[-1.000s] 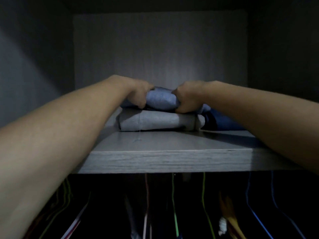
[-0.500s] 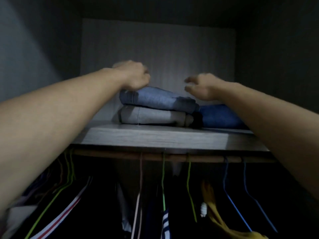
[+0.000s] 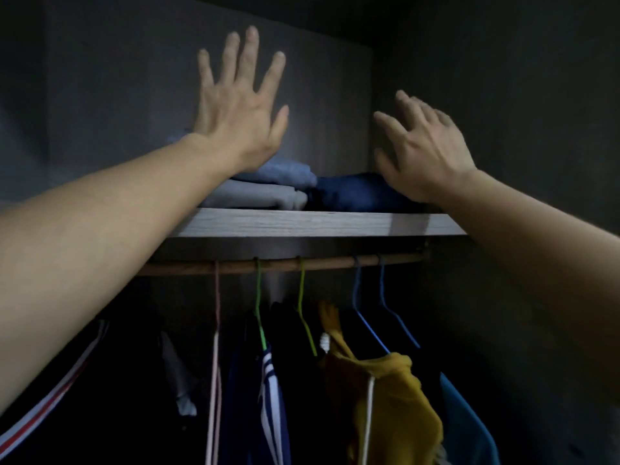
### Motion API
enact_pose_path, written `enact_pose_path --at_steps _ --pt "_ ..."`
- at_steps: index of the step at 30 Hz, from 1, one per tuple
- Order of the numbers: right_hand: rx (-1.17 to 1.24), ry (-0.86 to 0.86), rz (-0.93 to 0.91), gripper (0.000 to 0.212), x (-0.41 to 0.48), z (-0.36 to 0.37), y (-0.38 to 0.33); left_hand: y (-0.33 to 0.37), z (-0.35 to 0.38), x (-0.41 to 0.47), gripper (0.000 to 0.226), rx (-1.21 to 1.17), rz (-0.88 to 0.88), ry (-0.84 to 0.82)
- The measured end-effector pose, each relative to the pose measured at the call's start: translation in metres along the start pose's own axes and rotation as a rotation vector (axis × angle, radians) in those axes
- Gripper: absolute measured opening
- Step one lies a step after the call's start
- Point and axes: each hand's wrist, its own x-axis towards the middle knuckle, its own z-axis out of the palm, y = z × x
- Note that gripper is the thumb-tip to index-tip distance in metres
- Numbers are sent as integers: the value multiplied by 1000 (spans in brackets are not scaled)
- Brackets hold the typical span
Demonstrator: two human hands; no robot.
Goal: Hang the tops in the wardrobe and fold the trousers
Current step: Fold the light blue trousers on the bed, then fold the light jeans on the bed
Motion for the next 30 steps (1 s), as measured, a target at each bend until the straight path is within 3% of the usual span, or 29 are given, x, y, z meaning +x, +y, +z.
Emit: enact_pose_path --at_steps 10,15,23,30 --pt "-182 101 116 67 -135 -117 92 116 -106 -46 64 -371 -59 132" --pt "-293 -63 178 69 -280 -170 173 242 -180 -95 64 -630 -87 118" --pt "-569 -385 341 74 -503 -316 311 467 -313 -160 62 -966 152 10" --pt "-717 -493 574 74 -639 -421 383 637 -417 -218 62 -1247 334 -123"
